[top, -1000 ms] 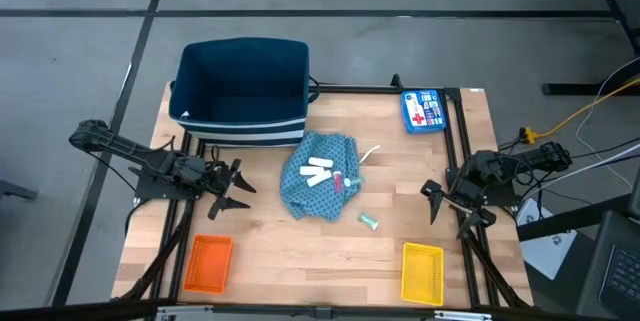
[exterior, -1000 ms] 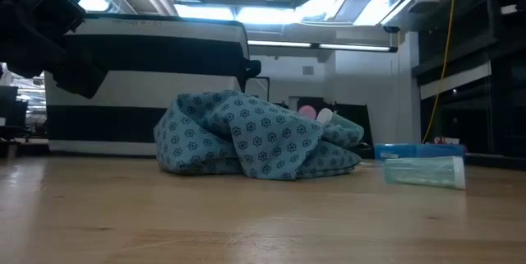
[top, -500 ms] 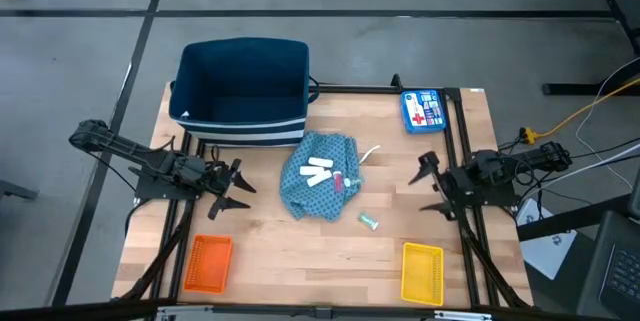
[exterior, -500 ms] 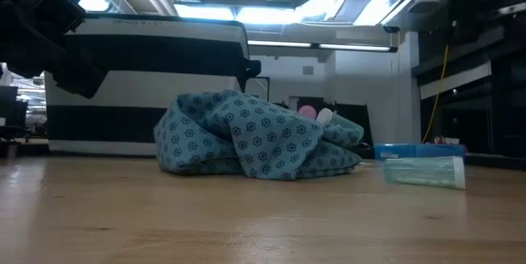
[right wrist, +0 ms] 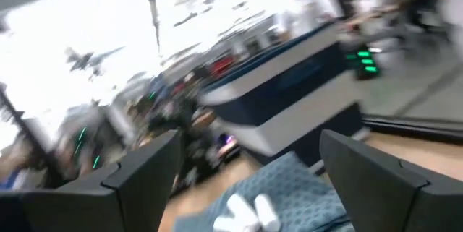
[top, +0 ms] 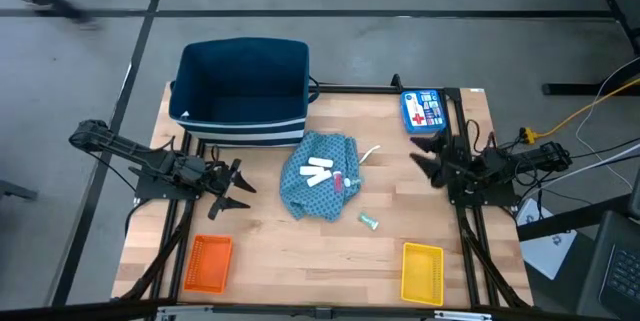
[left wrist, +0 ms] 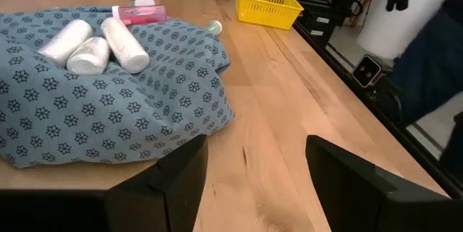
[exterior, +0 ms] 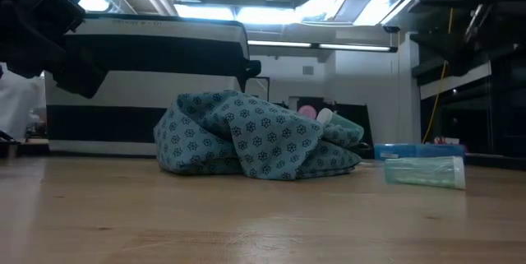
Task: Pick & Place Medicine items
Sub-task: Put the bottom white rolled gauze into the orange bin
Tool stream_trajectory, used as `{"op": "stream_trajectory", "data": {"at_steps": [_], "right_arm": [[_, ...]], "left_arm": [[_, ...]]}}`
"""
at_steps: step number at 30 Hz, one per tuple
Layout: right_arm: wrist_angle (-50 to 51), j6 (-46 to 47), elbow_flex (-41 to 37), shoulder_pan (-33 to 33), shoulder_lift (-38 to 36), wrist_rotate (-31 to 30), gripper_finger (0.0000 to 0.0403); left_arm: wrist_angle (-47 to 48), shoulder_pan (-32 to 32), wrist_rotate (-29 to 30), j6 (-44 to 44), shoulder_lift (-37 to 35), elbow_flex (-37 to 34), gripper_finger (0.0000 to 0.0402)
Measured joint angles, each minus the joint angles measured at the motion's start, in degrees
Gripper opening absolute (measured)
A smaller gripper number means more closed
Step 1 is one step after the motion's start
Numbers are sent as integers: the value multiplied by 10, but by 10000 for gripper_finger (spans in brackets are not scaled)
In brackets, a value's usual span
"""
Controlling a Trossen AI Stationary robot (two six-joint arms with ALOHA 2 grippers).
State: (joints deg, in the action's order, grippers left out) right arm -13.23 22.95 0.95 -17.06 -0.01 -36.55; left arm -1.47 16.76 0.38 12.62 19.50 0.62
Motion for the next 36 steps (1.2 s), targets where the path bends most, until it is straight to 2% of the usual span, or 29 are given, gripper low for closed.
{"op": "stream_trajectory", "data": {"at_steps": [6, 11, 17, 19, 23, 28, 36], "right_arm": [[-11, 146, 0, 0, 0, -77, 334], [-11, 184, 0, 0, 0, -111, 334], [-55, 272, 0, 0, 0, -134, 334], [-69, 276, 0, 0, 0, -134, 334], [-74, 276, 0, 0, 0, -136, 334], [-74, 276, 0, 0, 0, -136, 334], [-73, 258, 0, 0, 0, -136, 334]], "left_arm": [[6, 0, -1, -132, 0, 0, 233], [6, 0, 5, -188, 0, 0, 233], [-11, 0, 51, -215, 0, 0, 233], [-15, 0, 68, -216, 0, 0, 233], [-14, 0, 113, -276, 0, 0, 233], [-18, 0, 150, -287, 0, 0, 233], [-63, 0, 163, -263, 0, 0, 231]]}}
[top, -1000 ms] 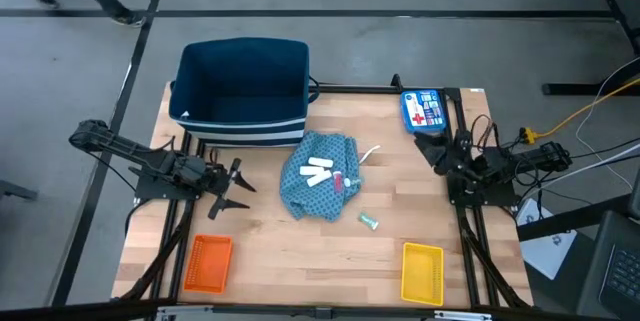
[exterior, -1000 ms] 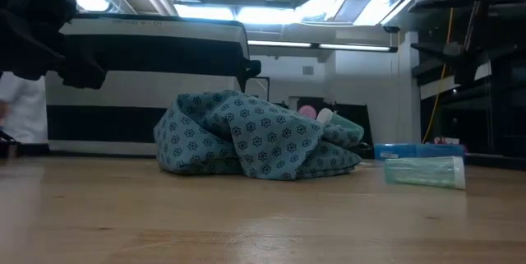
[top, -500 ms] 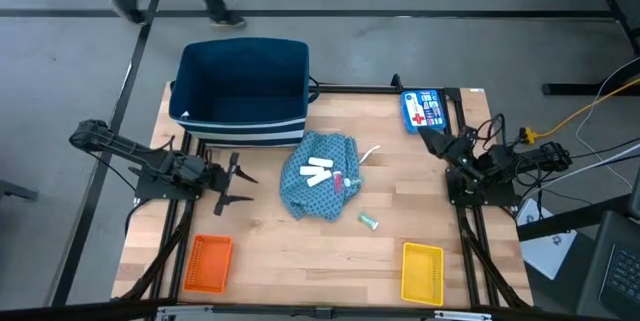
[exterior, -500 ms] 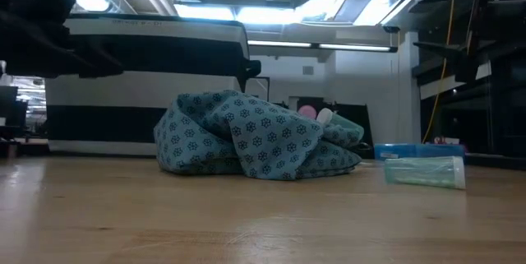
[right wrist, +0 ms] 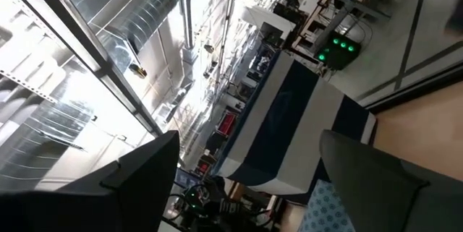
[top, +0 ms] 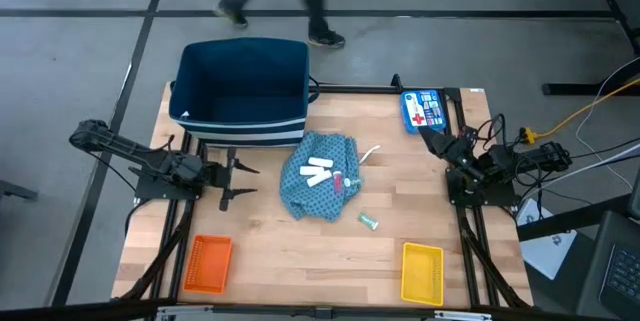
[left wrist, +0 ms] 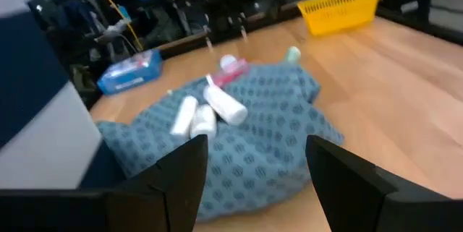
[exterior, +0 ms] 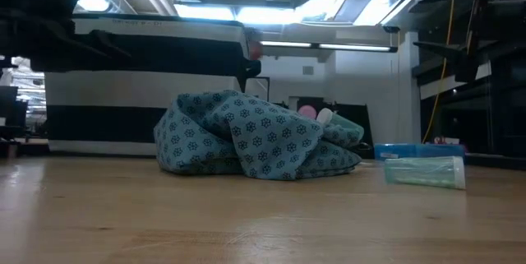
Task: Pick & Place Medicine items
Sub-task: Put the bottom white rolled gauze into the orange bin
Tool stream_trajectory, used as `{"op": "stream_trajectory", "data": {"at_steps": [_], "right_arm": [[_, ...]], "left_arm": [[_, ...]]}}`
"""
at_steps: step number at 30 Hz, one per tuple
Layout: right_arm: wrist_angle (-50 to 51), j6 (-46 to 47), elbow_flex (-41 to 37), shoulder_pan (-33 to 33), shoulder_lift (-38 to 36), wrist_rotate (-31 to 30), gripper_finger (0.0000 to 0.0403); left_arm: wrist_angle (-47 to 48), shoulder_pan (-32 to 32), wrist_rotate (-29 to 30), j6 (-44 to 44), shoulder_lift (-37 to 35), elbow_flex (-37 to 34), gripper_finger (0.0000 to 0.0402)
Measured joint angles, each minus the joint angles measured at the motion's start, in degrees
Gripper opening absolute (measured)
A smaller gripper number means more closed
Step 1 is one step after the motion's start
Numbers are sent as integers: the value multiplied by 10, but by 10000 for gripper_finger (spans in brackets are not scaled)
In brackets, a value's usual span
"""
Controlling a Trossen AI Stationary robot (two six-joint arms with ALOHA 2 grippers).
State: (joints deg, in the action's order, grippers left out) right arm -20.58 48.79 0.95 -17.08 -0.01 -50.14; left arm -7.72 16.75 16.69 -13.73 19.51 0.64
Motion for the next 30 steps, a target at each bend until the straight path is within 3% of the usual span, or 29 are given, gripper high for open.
{"op": "stream_trajectory", "data": {"at_steps": [5, 11, 14, 17, 21, 24, 28, 30], "right_arm": [[1, -2, 0, 0, 0, -11, 334], [2, -1, 0, 0, 0, -14, 334], [1, 27, 0, 0, 0, 8, 334], [0, 71, 0, 0, 0, 52, 334], [0, 68, 0, 0, 11, 80, 334], [0, 4, 0, 1, 16, 33, 334], [2, -13, 0, 2, 16, -136, 334], [5, -4, 0, 2, 16, -189, 334]], "left_arm": [[-68, 0, 11, 31, 0, 0, 231], [-272, 0, 95, 139, 0, 0, 228], [-350, 0, 180, 202, 0, 0, 228], [-392, 0, 253, 212, 0, 6, 228], [-393, 0, 275, 267, 0, 19, 227], [-405, 0, 306, 297, 0, 21, 226], [-409, 0, 409, 324, 0, 21, 228], [-408, 0, 436, 333, 0, 23, 228]]}}
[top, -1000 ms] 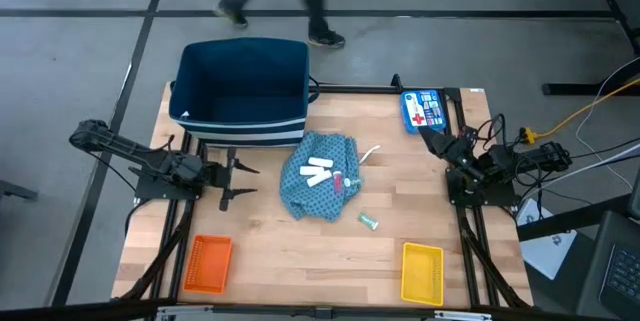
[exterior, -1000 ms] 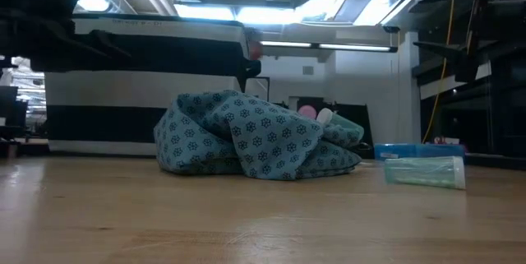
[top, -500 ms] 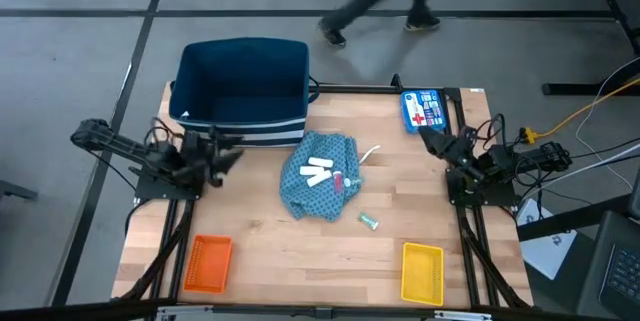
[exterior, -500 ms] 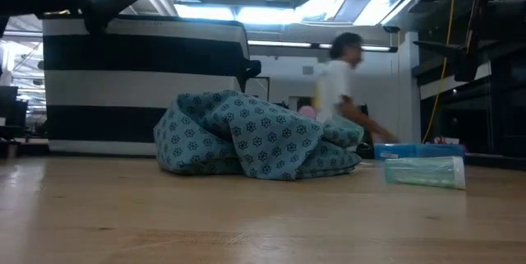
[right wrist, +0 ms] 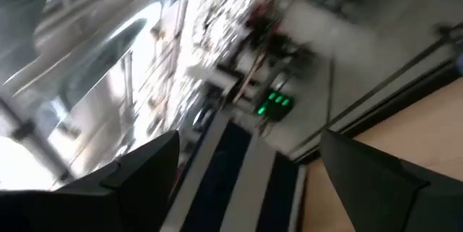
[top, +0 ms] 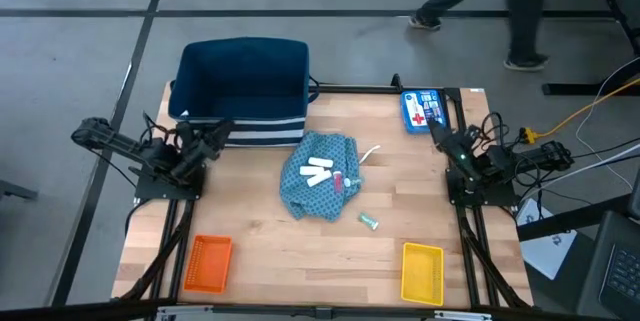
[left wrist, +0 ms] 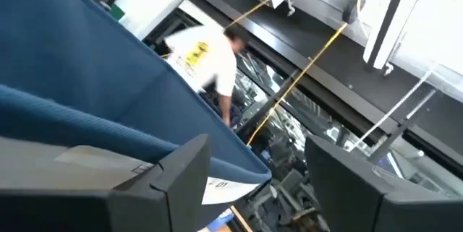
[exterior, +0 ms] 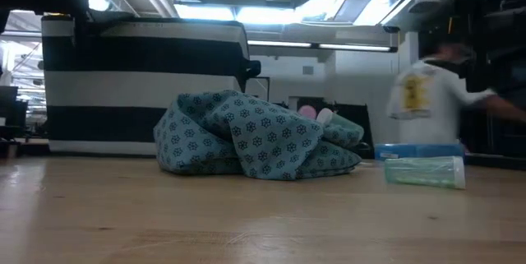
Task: Pick & Place Medicine items
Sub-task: Put the bottom white rolled gauze into the orange bin
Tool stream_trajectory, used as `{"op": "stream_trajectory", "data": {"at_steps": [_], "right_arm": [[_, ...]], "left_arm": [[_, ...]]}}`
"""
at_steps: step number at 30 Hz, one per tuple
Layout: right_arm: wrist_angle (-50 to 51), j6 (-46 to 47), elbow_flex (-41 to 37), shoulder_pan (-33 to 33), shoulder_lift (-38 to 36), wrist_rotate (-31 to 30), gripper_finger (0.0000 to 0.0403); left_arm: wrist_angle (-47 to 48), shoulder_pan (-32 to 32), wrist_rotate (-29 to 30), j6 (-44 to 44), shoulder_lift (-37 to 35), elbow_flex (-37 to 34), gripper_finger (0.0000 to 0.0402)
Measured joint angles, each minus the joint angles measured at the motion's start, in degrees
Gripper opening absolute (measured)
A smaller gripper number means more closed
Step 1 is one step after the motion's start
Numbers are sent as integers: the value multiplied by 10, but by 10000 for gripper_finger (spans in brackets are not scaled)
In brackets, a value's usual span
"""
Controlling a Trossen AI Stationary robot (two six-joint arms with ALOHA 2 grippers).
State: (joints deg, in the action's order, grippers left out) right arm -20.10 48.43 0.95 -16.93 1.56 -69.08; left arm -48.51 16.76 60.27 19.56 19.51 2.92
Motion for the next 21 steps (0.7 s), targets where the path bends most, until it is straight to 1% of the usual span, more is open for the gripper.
{"op": "stream_trajectory", "data": {"at_steps": [3, 6, 8, 10, 13, 16, 18, 19, 21], "right_arm": [[9, -11, 0, 0, 0, -21, 334], [27, -52, 0, 0, 0, -20, 334], [37, -60, 0, 0, 0, -13, 334], [38, -53, 0, 0, 0, 2, 334], [38, -51, 0, 0, 0, 28, 334], [38, -58, 0, 0, 0, 38, 334], [38, -54, 0, 0, 0, 38, 334], [38, -54, 0, 1, 0, 34, 334], [38, -54, 0, 3, 0, 9, 334]], "left_arm": [[3, 1, 11, 1, 0, 0, 228], [3, 0, 11, 2, 0, 0, 228], [5, 0, 1, 5, 0, 0, 228], [8, 0, -37, 14, 0, 0, 228], [9, 0, -129, 28, 0, 0, 225], [21, 0, -198, 73, 3, 0, 221], [34, 0, -227, 93, 4, 1, 219], [40, 0, -231, 104, 7, 1, 219], [42, 0, -241, 128, 14, 1, 219]]}}
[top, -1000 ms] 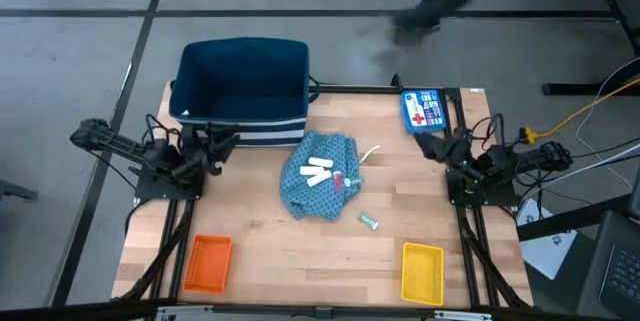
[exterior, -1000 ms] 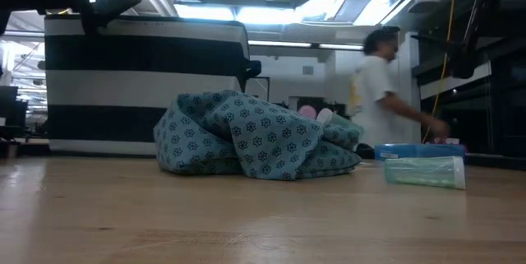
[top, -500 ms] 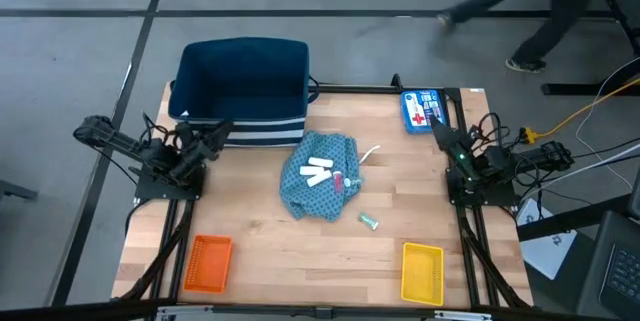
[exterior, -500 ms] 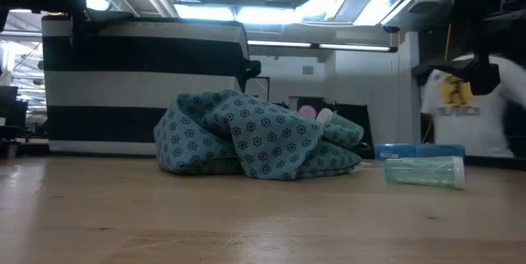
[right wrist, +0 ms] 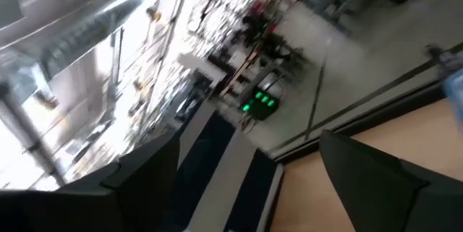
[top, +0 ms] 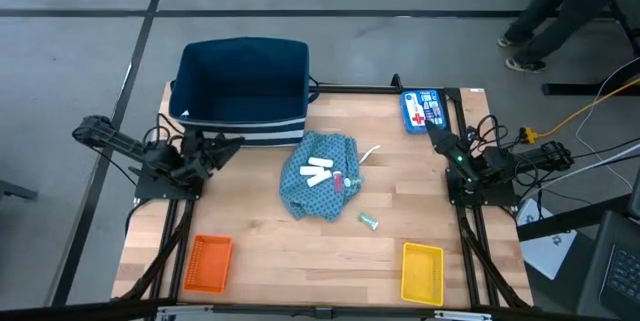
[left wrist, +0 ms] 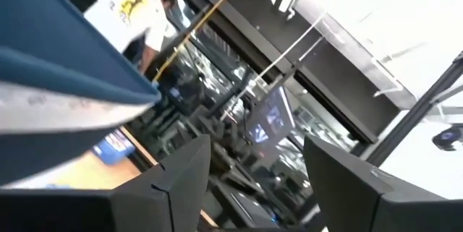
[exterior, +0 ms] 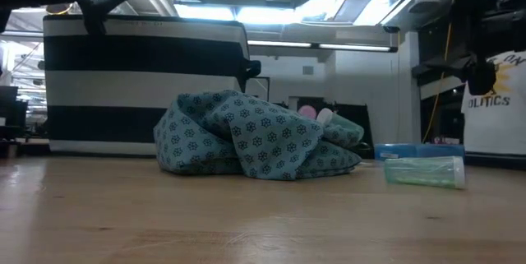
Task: Pick & Place Medicine items
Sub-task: Put the bottom white rolled gauze into the orange bin
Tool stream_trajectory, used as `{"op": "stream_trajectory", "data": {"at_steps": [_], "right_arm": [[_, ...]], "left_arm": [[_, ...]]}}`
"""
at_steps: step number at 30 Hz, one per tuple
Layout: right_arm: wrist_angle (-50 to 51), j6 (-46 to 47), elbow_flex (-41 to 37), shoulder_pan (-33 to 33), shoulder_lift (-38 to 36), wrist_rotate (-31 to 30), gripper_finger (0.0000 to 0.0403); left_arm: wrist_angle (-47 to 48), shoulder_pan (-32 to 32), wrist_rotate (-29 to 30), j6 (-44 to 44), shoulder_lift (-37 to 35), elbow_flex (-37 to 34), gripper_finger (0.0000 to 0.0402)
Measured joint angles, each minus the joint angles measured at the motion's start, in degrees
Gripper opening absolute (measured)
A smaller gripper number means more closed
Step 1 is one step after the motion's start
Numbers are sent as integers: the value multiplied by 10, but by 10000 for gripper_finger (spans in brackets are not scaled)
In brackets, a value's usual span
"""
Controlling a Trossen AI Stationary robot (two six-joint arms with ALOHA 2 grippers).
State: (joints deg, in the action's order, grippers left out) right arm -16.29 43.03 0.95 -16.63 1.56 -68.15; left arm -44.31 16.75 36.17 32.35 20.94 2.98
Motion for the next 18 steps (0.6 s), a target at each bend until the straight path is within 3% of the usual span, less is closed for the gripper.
{"op": "stream_trajectory", "data": {"at_steps": [3, 9, 13, 18], "right_arm": [[-3, 43, 0, 2, 0, -3, 334], [-38, 93, 0, 3, 0, 107, 334], [-49, 95, 0, 3, 0, 126, 334], [-52, 95, 0, 3, 0, 127, 334]], "left_arm": [[-6, 0, -15, 26, 16, 0, 219], [20, 0, -32, 19, 84, 65, 219], [119, 0, -43, -5, 153, 159, 219], [309, 0, -44, -13, 255, 305, 219]]}}
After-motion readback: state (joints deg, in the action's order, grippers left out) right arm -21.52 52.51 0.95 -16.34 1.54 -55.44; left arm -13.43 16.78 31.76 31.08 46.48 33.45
